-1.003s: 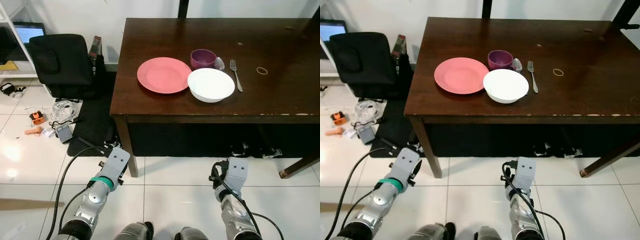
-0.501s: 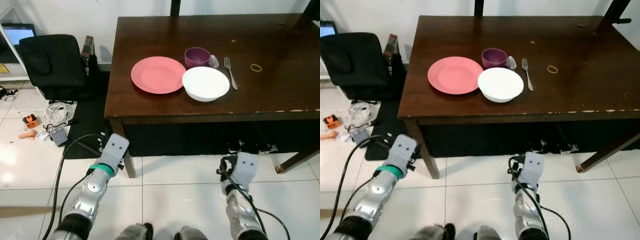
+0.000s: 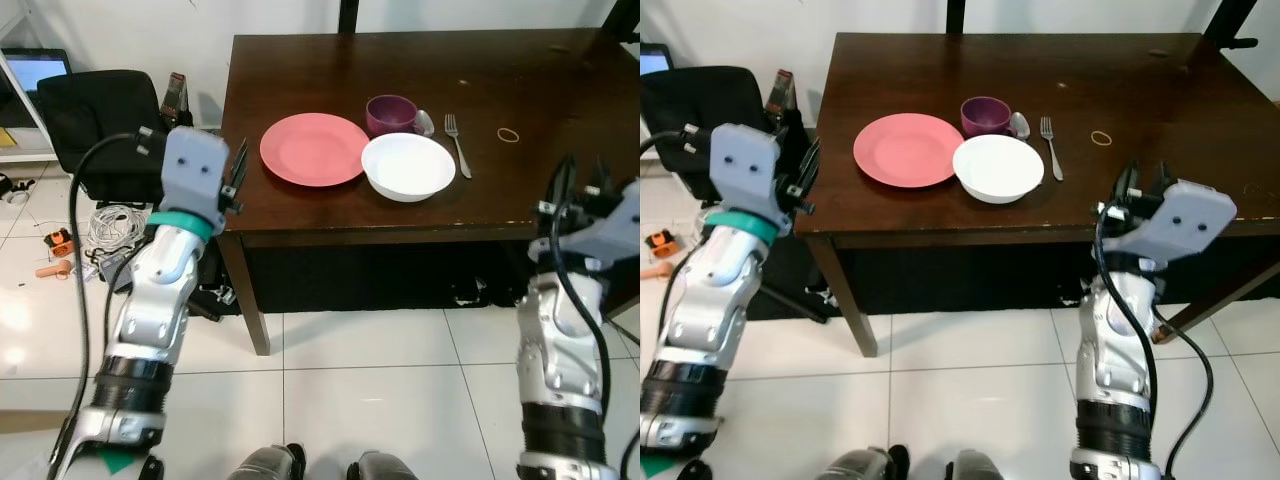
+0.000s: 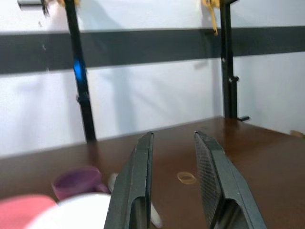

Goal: Setting the table

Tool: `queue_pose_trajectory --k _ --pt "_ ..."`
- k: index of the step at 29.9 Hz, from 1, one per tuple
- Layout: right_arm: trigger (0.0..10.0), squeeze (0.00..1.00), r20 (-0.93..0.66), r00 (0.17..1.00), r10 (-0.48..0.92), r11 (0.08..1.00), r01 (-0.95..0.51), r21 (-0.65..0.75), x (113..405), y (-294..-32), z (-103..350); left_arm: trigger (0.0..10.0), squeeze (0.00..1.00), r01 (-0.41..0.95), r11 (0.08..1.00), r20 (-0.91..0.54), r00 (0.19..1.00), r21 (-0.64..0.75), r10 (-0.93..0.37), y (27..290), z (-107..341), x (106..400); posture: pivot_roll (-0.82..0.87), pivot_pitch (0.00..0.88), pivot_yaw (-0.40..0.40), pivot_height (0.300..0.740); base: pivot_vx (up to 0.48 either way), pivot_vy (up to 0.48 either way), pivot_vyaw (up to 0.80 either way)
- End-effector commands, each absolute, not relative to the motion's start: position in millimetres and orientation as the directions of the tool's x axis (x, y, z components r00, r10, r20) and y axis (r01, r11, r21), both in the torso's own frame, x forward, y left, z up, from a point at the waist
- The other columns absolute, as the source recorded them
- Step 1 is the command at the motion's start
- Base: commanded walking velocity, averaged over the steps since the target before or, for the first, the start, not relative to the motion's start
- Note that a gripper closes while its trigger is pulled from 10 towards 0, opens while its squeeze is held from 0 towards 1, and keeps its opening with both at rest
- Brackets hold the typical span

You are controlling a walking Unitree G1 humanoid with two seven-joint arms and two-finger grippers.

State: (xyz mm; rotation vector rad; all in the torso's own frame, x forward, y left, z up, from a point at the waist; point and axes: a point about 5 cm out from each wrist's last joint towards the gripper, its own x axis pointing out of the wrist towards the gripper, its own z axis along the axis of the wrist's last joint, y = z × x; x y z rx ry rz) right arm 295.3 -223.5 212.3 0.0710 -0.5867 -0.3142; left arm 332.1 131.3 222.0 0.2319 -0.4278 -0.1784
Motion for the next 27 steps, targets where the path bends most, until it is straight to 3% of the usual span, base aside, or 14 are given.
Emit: queue_pose_trajectory --k 1,20,27 --pt "10.0 0.0 0.519 0.794 -0.316 0.949 0.259 0.182 295.2 -219.1 214.2 10.0 0.0 0.137 0.953 0.359 0.904 0.27 -0.232 126.4 217.2 331.8 -0.01 0.0 0.066 0.74 0.48 0.0 0.0" --pt "10.0 0.0 0.416 0.876 -0.244 0.969 0.197 0.152 288.8 -196.4 204.1 10.0 0.0 0.273 0.937 0.266 0.907 0.22 -0.327 95.6 203.6 320.1 -0.02 0.0 0.071 0.74 0.469 0.0 0.0" --pt "10.0 0.0 0.397 0.883 -0.25 0.967 0.208 0.146 286.9 -198.8 202.1 10.0 0.0 0.319 0.919 0.236 0.898 0.231 -0.371 89.8 201.8 317.2 -0.03 0.0 0.074 0.74 0.0 0.0 0.0"
